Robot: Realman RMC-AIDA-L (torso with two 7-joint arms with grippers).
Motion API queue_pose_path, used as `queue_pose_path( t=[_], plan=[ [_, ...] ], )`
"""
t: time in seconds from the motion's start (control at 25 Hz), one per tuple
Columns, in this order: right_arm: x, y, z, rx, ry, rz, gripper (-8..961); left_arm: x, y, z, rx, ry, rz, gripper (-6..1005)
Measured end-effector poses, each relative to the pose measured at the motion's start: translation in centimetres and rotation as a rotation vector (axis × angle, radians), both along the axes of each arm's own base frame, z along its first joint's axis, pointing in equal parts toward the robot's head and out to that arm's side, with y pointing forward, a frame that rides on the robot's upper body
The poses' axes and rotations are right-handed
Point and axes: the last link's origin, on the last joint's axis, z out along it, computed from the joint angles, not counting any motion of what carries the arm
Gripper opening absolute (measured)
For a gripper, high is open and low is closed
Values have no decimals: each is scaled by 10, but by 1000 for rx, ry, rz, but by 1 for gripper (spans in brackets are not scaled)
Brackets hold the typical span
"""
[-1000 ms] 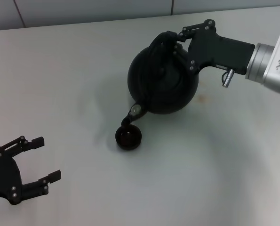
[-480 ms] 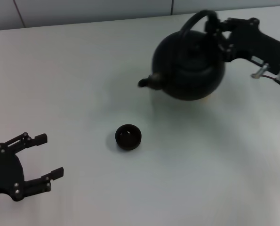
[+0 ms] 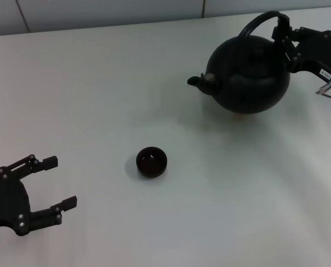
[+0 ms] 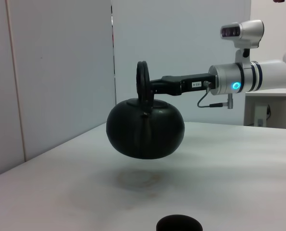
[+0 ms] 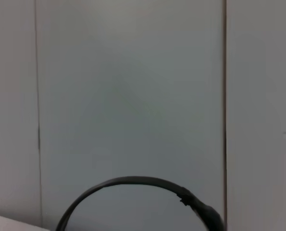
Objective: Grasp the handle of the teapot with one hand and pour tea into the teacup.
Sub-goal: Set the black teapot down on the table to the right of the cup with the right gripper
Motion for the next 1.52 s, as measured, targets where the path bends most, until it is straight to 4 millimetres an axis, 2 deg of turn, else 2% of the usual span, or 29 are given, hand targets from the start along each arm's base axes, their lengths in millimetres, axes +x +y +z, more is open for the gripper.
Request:
queue_pose_path(
  t=[0.4, 1.36, 1.52],
  plan=[
    [4, 5, -13, -15, -16, -52, 85, 1, 0, -3, 0, -5, -2, 846],
    [13, 7, -18, -28, -38, -114, 105, 2, -1, -4, -3, -7, -1, 846],
    [13, 7, -18, -24, -36, -120, 256, 2, -1, -5, -3, -7, -2, 846]
  ],
)
